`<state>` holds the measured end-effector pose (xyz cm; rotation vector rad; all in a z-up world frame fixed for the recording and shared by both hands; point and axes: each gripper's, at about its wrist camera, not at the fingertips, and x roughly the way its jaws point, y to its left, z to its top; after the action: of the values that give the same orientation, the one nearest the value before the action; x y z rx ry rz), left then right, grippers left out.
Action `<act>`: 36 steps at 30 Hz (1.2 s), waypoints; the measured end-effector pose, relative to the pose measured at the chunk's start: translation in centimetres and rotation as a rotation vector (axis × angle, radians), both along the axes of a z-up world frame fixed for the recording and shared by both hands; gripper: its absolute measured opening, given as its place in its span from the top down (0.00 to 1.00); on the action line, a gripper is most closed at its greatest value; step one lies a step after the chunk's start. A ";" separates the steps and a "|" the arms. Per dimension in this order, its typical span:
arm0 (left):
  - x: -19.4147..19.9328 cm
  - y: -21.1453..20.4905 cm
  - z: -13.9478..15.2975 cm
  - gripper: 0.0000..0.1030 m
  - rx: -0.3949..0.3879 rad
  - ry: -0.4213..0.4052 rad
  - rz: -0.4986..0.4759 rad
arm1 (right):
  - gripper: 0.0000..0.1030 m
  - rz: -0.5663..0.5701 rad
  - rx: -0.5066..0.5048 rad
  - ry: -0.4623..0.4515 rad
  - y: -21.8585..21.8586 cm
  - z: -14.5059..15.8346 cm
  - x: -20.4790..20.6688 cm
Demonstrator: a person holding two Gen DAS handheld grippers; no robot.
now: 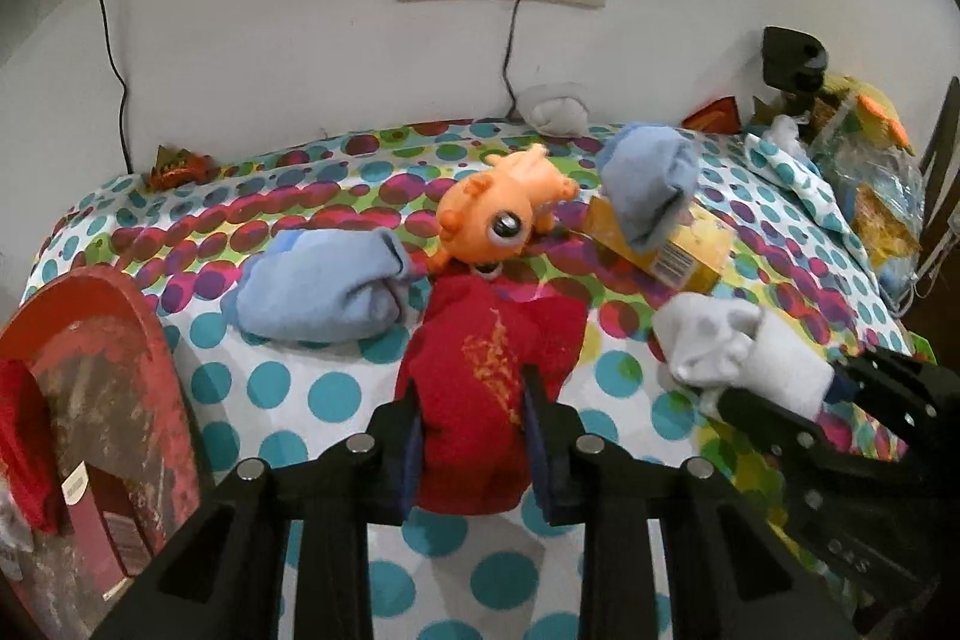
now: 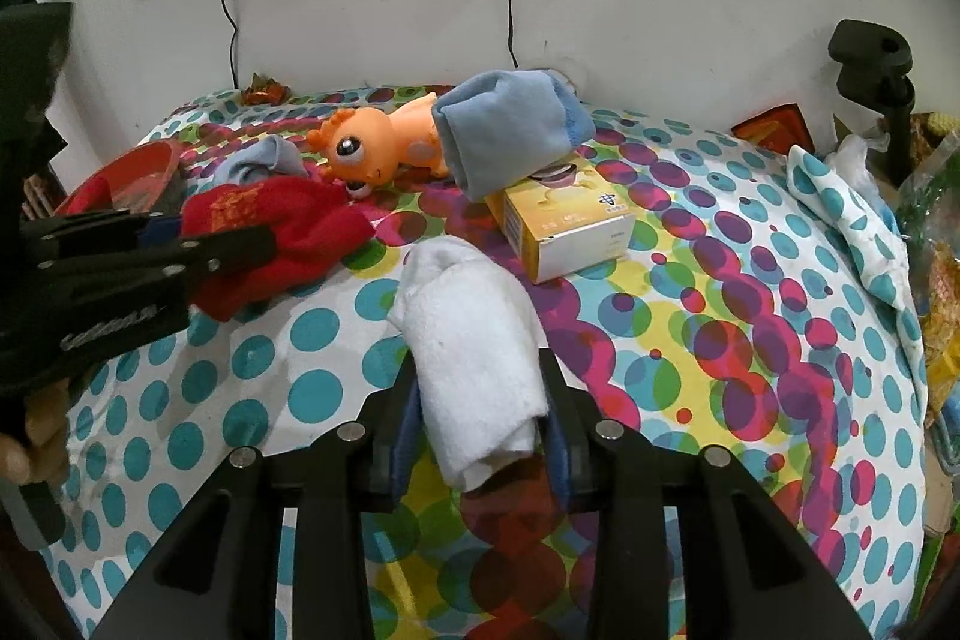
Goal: Organize objects
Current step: 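Carry the red sock onto the red tray and release it with the left gripper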
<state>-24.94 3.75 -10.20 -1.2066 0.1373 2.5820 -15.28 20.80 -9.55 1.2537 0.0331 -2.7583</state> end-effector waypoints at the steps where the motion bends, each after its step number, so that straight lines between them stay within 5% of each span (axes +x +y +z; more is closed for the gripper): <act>1: 0.3 0.0 0.1 0.72 -0.003 0.006 0.001 | 0.68 0.000 0.002 0.000 0.0 0.0 0.0; 36: 8.4 -7.9 4.9 0.72 0.007 0.046 0.133 | 0.65 0.002 0.058 -0.004 -0.9 -0.1 -0.1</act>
<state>-16.58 -4.16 -5.30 -1.1925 0.0588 2.7227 -15.42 19.87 -9.66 1.2718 0.1146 -2.7725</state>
